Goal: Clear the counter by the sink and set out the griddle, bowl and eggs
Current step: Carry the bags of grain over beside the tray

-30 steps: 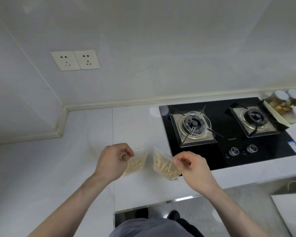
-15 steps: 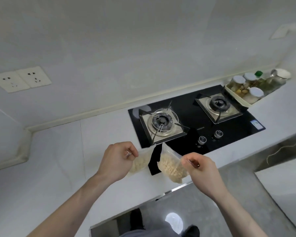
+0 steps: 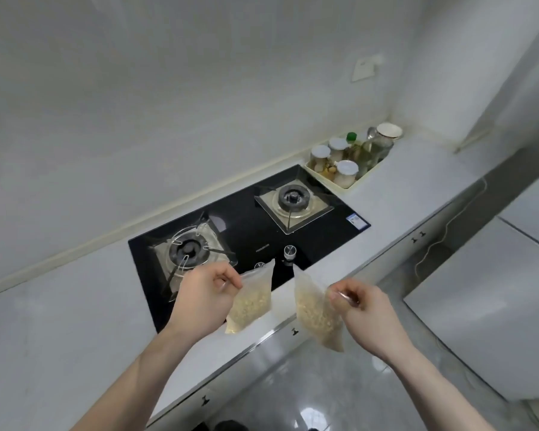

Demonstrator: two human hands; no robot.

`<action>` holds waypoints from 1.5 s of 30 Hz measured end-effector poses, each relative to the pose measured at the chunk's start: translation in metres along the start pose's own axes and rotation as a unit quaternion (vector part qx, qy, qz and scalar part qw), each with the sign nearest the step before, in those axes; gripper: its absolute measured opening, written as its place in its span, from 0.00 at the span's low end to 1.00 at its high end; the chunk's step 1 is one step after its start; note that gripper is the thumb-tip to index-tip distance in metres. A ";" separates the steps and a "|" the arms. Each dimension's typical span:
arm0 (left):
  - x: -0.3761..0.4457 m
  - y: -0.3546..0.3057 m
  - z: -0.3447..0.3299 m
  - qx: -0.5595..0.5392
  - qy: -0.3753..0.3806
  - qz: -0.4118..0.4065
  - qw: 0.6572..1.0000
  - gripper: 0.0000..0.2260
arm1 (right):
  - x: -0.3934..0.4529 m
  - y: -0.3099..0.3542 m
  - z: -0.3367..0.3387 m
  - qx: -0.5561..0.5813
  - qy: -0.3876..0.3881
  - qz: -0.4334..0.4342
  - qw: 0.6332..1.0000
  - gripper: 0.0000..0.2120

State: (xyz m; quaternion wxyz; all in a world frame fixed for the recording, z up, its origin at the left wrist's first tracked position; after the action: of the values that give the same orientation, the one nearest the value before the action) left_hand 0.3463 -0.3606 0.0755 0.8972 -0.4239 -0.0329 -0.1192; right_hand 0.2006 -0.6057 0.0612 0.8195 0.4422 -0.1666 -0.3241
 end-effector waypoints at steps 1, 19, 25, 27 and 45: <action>0.002 -0.012 -0.010 -0.002 0.003 -0.007 1.000 0.14 | 0.008 -0.006 0.010 -0.005 -0.006 0.000 1.000 0.08; 0.119 -0.157 -0.220 -0.044 0.114 -0.019 0.992 0.14 | 0.192 -0.093 0.155 0.005 -0.129 -0.059 0.990 0.08; 0.186 -0.193 -0.293 -0.087 0.137 -0.002 0.987 0.12 | 0.268 -0.106 0.190 -0.021 -0.139 -0.072 0.987 0.09; 0.208 -0.206 -0.313 -0.109 0.146 -0.002 0.983 0.11 | 0.295 -0.108 0.200 -0.026 -0.154 -0.070 0.985 0.09; 0.283 -0.229 -0.385 -0.093 0.097 0.018 0.991 0.13 | 0.476 -0.130 0.201 -0.042 -0.073 -0.036 0.996 0.08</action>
State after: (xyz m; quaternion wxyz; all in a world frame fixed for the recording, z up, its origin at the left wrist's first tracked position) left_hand 0.5490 -0.8498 0.0473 0.8547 -0.4925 0.0733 -0.1466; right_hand 0.3880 -1.1042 0.0578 0.8111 0.3881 -0.1959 -0.3913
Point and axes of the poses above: each hand's wrist, its own x-axis towards the middle knuckle, its own z-axis out of the back of the hand, y = z × x, the point moved 5 cm from there along x, towards the middle knuckle, and after that the axes turned 15 degrees about -y, right-handed, at the moved point
